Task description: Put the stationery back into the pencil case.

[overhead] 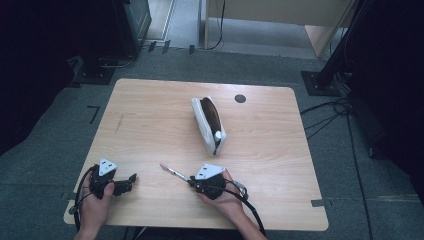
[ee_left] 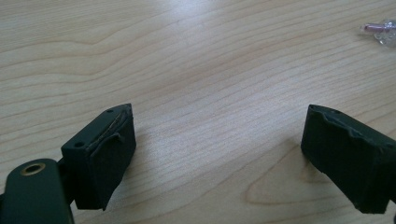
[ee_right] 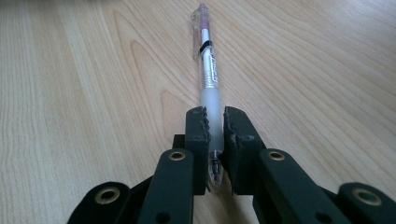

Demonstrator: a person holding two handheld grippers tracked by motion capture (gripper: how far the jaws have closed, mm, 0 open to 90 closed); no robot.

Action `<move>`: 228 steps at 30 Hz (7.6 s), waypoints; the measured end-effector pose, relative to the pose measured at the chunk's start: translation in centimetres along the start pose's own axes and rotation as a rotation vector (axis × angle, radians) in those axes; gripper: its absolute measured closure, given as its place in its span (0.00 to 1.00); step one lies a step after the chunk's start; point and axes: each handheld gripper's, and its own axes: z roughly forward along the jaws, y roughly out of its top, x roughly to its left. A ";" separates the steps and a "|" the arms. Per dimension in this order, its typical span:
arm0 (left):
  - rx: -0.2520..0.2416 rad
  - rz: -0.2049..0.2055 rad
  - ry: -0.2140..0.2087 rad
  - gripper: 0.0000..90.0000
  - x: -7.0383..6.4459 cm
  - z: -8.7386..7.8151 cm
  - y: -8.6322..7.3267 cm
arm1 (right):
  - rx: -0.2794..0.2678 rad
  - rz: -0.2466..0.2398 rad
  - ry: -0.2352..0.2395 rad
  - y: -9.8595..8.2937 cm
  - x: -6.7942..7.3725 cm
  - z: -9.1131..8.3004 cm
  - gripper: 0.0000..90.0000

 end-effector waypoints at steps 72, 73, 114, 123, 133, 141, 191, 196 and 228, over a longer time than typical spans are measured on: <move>0.000 0.000 0.000 0.12 0.0 0.0 0.0 | -0.150 0.237 -0.409 8.1 -9.8 -10.0 0.90; 0.000 0.000 0.000 0.12 0.0 0.0 0.0 | -0.148 0.236 -0.407 8.1 -9.9 -9.9 0.90; 0.000 -0.001 -0.001 0.12 0.0 0.0 0.0 | -0.113 0.194 -0.449 11.2 -11.2 -5.0 0.89; 0.000 -0.001 -0.001 0.12 0.0 0.0 0.0 | -0.127 0.204 -0.427 11.3 -11.3 -5.0 0.89; -0.001 -0.001 -0.001 0.12 0.0 0.0 0.0 | -0.104 0.205 -0.393 11.0 -11.6 -4.5 0.81; 0.000 -0.001 -0.001 0.12 0.0 0.0 0.0 | -0.144 0.211 -0.385 10.9 -11.3 -5.9 0.83; 0.000 0.000 -0.001 0.12 0.0 0.0 0.0 | -0.183 0.363 -0.477 1.5 -10.8 -14.4 0.00; 0.000 0.000 -0.001 0.12 0.0 0.0 0.0 | -0.167 0.377 -0.496 0.0 -11.1 -15.1 0.00; 0.000 0.000 -0.001 0.12 0.0 0.0 0.0 | -0.088 0.498 -0.557 -10.0 -12.2 -17.7 0.00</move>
